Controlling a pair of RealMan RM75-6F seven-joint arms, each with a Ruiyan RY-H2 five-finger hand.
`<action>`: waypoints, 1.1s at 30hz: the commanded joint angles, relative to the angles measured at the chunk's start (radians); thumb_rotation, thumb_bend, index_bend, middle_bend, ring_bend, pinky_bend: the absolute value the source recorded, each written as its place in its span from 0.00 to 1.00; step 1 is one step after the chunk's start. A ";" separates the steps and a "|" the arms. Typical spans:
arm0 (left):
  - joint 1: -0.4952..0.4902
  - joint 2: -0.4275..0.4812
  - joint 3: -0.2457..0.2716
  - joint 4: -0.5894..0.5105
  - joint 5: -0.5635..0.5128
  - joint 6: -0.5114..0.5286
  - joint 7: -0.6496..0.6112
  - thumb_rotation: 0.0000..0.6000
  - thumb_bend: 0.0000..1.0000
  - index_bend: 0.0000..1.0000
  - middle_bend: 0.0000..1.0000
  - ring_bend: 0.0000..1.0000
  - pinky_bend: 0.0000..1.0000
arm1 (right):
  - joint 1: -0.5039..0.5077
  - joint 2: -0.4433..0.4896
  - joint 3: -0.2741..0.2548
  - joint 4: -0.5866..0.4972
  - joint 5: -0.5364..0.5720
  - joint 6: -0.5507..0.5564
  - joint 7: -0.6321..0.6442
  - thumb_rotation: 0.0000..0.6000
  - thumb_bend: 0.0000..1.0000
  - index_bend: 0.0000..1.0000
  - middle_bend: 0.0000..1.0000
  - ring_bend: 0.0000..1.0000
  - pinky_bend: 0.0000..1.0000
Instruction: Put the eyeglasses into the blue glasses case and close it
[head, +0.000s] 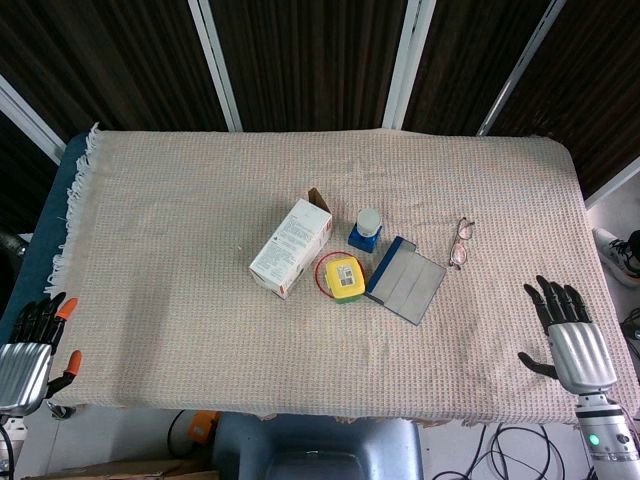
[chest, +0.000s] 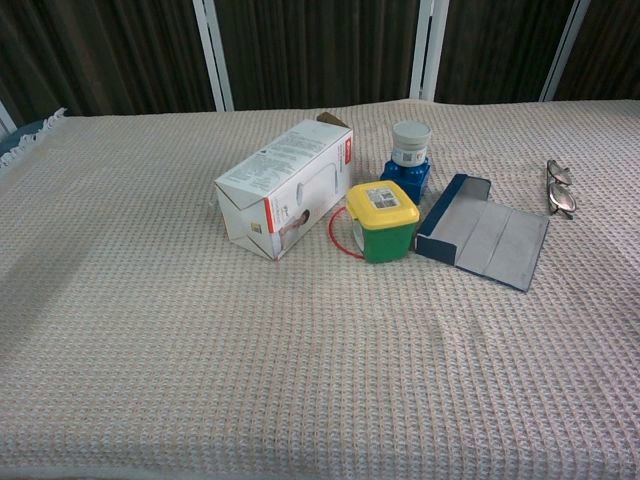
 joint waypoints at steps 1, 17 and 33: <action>0.002 0.001 0.001 -0.002 0.002 0.004 0.002 1.00 0.43 0.00 0.00 0.00 0.04 | 0.000 0.000 0.000 0.000 -0.002 0.003 0.001 1.00 0.27 0.00 0.00 0.00 0.00; -0.025 -0.009 -0.016 -0.011 -0.013 -0.031 0.018 1.00 0.43 0.00 0.00 0.00 0.04 | 0.225 -0.075 0.119 0.288 0.122 -0.285 -0.031 1.00 0.27 0.09 0.00 0.00 0.00; -0.037 -0.019 -0.039 -0.021 -0.080 -0.059 0.062 1.00 0.43 0.00 0.00 0.00 0.03 | 0.545 -0.311 0.062 0.786 0.003 -0.567 -0.041 1.00 0.27 0.25 0.00 0.00 0.00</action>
